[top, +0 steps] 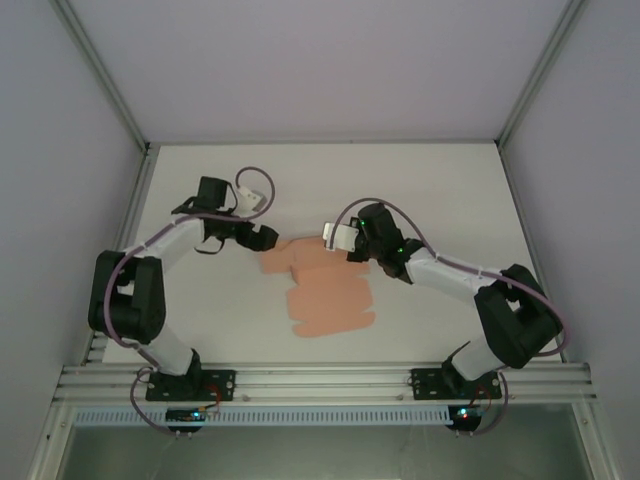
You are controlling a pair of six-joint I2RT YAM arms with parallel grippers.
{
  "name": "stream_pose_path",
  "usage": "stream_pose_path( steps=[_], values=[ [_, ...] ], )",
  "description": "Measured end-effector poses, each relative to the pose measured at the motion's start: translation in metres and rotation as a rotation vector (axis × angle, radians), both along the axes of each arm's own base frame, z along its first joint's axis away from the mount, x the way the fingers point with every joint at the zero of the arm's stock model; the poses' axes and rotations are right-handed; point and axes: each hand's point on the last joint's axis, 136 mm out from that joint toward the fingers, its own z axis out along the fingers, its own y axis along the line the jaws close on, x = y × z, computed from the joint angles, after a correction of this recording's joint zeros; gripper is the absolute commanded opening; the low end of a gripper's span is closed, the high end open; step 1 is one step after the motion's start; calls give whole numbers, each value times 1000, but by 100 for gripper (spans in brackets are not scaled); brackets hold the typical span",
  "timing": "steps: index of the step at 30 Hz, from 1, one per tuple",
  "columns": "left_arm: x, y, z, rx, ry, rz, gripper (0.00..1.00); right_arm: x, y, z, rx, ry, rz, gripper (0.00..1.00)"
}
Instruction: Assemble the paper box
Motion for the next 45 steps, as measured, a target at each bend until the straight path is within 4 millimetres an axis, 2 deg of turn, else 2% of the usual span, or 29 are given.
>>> stream_pose_path(
  steps=[4,10,14,16,20,22,28,33,35,38,45],
  values=[
    [-9,-11,-6,-46,56,-87,87,2,-3,1,5,5,-3,0],
    [-13,-13,-11,-85,96,-99,89,5,-5,2,8,4,-9,0],
    [-4,-3,-3,-93,84,-39,92,5,-4,2,10,5,-7,0],
    [0,3,7,-102,50,-16,95,5,-5,3,10,5,-10,0],
    [-5,8,25,-123,4,-7,95,7,-8,3,14,5,-19,0],
    [-9,7,25,-134,-2,-13,93,8,-8,3,16,6,-22,0],
    [-9,0,2,-168,89,-27,81,7,-7,4,21,6,-16,0],
    [-5,-16,0,-278,145,-93,54,9,-5,8,33,-8,-13,0],
    [-5,-21,2,-299,149,-113,46,10,-5,9,37,-14,-14,0],
    [-6,-26,2,-308,148,-136,28,10,-5,10,38,-17,-15,0],
    [-6,-30,-1,-286,151,-128,15,14,-9,9,28,-23,-37,0]
  ],
)
